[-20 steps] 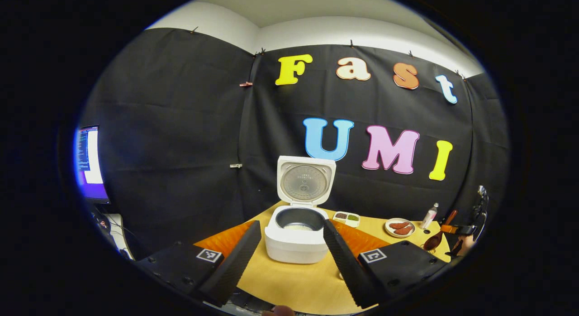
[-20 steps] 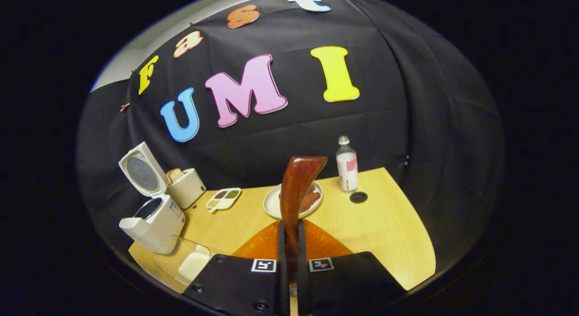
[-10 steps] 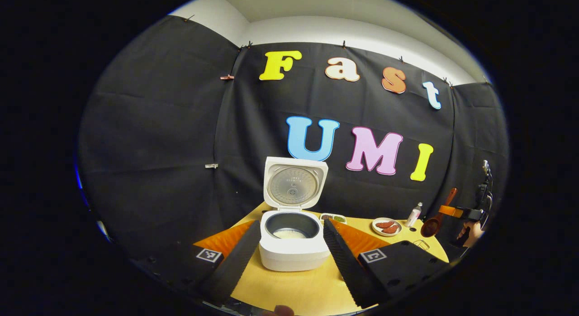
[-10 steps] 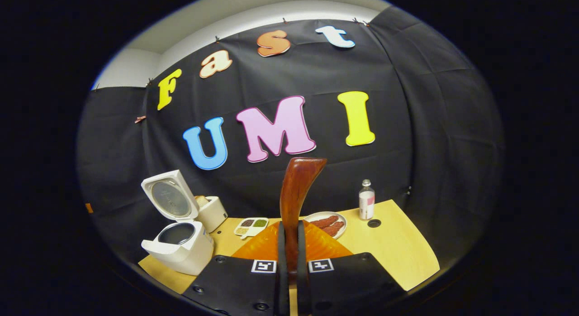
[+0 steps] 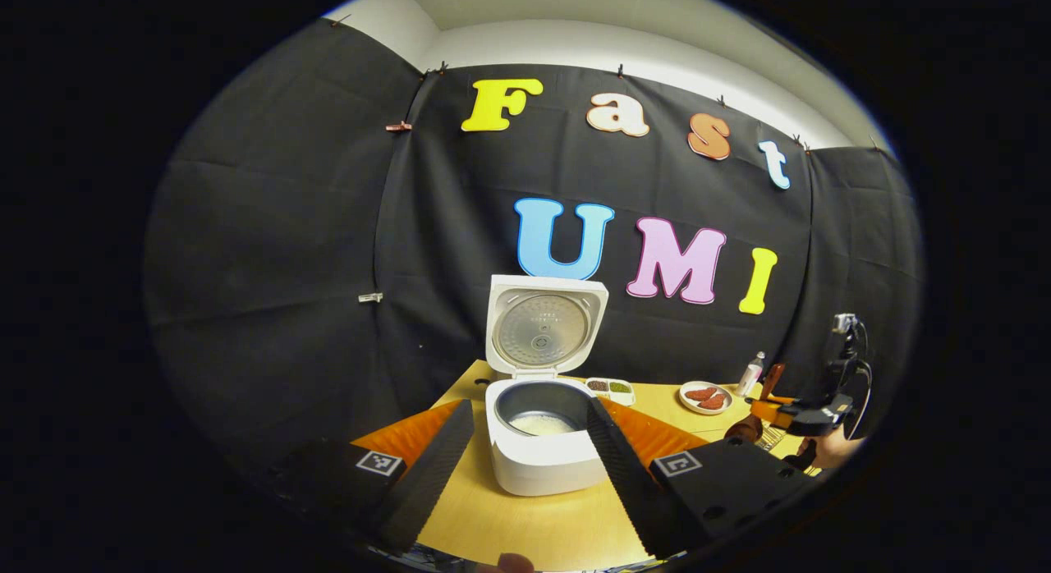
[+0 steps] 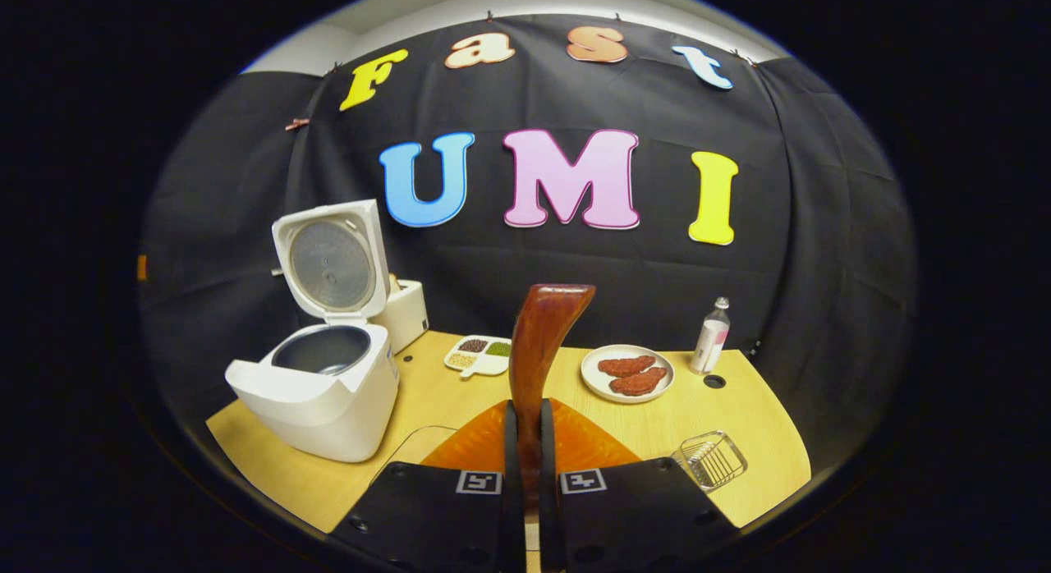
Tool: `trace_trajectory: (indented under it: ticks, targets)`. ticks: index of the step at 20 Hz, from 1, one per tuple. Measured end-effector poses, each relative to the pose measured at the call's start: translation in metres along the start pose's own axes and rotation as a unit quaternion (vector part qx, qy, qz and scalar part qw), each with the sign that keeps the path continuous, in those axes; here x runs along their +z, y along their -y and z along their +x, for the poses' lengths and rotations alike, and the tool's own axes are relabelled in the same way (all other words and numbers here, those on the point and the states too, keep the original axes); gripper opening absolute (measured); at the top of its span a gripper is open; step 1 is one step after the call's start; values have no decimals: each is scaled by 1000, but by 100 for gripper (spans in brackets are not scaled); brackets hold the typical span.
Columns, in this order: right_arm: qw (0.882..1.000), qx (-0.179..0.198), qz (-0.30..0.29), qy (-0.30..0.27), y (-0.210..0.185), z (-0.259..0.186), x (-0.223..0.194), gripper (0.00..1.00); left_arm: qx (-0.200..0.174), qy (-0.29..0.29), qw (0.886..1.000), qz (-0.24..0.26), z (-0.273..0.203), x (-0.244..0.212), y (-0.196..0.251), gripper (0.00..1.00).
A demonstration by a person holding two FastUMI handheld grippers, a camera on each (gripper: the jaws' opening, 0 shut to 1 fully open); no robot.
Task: Close the left gripper, press the button to open the rice cooker; take a wooden spoon from the chopstick holder with the right hand, scoop a spoonful of rice and pour it into the rice cooker, then put the wooden spoon back into the chopstick holder.
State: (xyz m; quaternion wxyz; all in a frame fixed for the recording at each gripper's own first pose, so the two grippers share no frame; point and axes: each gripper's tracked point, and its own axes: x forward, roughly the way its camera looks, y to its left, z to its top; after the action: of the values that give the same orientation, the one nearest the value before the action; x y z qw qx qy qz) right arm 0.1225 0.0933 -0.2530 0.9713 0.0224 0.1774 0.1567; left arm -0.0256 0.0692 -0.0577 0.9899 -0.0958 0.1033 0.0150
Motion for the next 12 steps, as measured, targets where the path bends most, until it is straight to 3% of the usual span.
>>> trace_trajectory:
  ticks: [4, 8, 12]
  targets:
    - [998, -12, -48, -34, -16, 25, -40, 11, -13, 3, 1000, 12, 11, 5, -10, 95]
    - [988, -67, -112, -77, -1, 41, -83, 11, -19, -2, 1000, 13, 17, 2, -15, 95]
    - [991, -76, -53, -92, -7, 44, -95, 12, -21, -3, 1000, 6, 17, 3, -19, 95]
